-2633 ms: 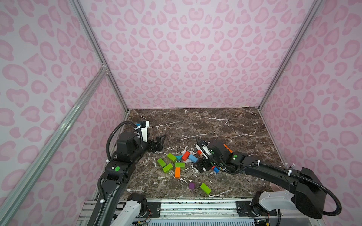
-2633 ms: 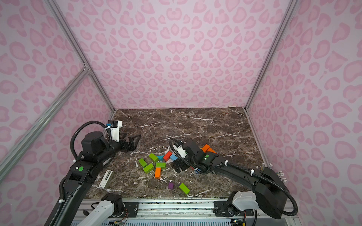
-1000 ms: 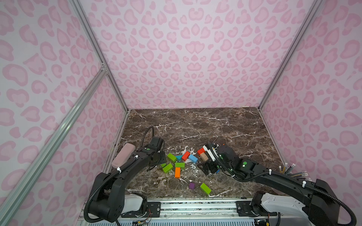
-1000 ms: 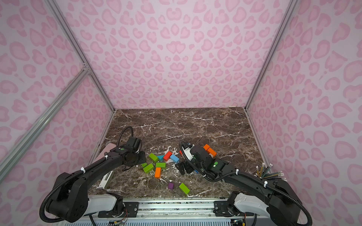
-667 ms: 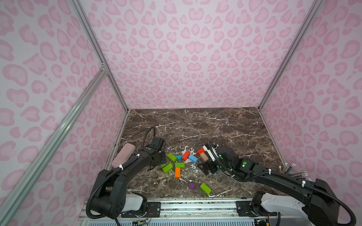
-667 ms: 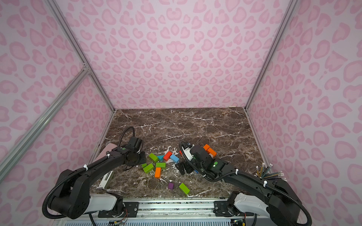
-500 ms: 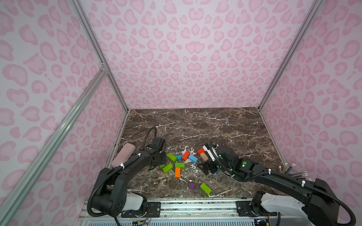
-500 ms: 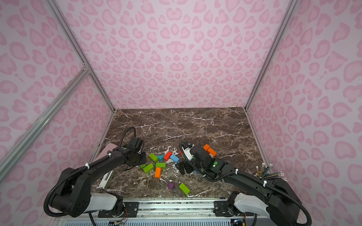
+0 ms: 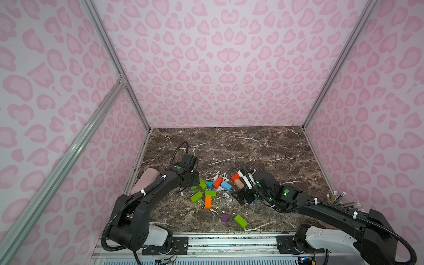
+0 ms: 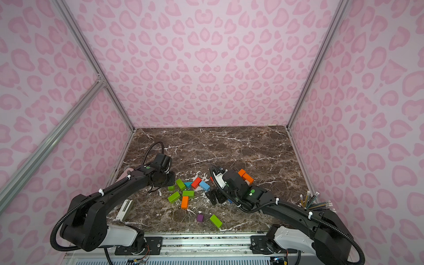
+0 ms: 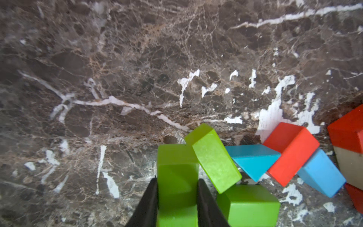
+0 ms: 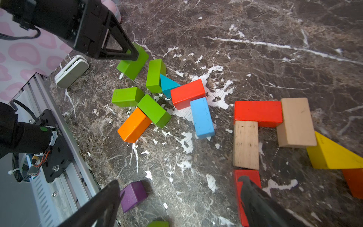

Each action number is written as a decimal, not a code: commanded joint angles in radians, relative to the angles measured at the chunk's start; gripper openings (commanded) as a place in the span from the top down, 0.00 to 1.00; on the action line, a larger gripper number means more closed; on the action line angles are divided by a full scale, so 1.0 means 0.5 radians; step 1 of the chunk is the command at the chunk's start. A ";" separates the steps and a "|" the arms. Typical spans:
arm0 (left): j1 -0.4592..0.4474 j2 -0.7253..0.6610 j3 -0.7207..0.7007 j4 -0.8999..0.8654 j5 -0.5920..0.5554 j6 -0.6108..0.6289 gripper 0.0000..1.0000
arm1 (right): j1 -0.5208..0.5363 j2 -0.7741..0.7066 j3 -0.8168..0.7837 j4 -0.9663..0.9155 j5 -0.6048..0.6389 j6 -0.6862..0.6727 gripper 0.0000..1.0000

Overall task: Assemble a heart with building blocks
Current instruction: Pick up the building block from the center of the board, then place the building block at the center of the board.

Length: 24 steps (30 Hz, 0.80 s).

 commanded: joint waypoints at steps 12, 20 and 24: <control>-0.003 0.040 0.374 -0.239 -0.131 0.449 0.85 | -0.001 -0.075 -0.002 0.072 -0.005 -0.014 0.02; -0.046 -0.004 0.320 -0.166 0.029 0.793 0.85 | -0.002 -0.054 -0.008 0.080 -0.021 -0.010 0.02; -0.080 0.019 0.352 -0.202 -0.014 0.849 0.85 | -0.003 -0.055 -0.013 0.079 -0.015 -0.004 0.02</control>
